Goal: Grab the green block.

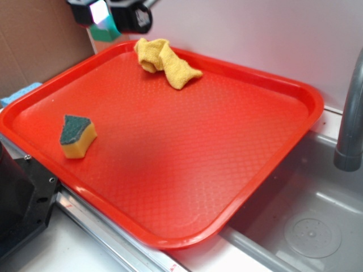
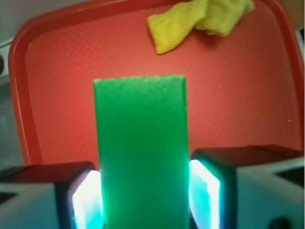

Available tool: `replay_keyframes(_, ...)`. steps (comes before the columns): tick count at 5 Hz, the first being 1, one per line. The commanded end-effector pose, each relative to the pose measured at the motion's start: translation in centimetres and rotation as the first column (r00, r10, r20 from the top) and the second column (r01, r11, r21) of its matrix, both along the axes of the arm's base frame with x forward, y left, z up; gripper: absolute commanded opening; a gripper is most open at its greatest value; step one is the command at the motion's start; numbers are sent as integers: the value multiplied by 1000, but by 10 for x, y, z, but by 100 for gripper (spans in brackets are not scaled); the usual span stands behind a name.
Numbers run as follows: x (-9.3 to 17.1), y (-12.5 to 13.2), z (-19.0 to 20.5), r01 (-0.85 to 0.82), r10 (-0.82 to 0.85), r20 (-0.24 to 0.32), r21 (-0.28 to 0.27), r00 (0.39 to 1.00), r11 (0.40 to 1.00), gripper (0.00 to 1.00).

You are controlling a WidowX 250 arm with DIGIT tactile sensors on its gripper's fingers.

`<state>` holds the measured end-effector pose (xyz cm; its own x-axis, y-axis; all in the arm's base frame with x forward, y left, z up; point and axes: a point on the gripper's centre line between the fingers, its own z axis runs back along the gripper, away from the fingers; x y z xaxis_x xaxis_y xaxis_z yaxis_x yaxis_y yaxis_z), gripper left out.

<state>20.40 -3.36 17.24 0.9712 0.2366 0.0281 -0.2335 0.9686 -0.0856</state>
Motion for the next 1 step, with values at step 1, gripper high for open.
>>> replay_keyframes(1,1,9,10,-108,104,61,58,993,992,0)
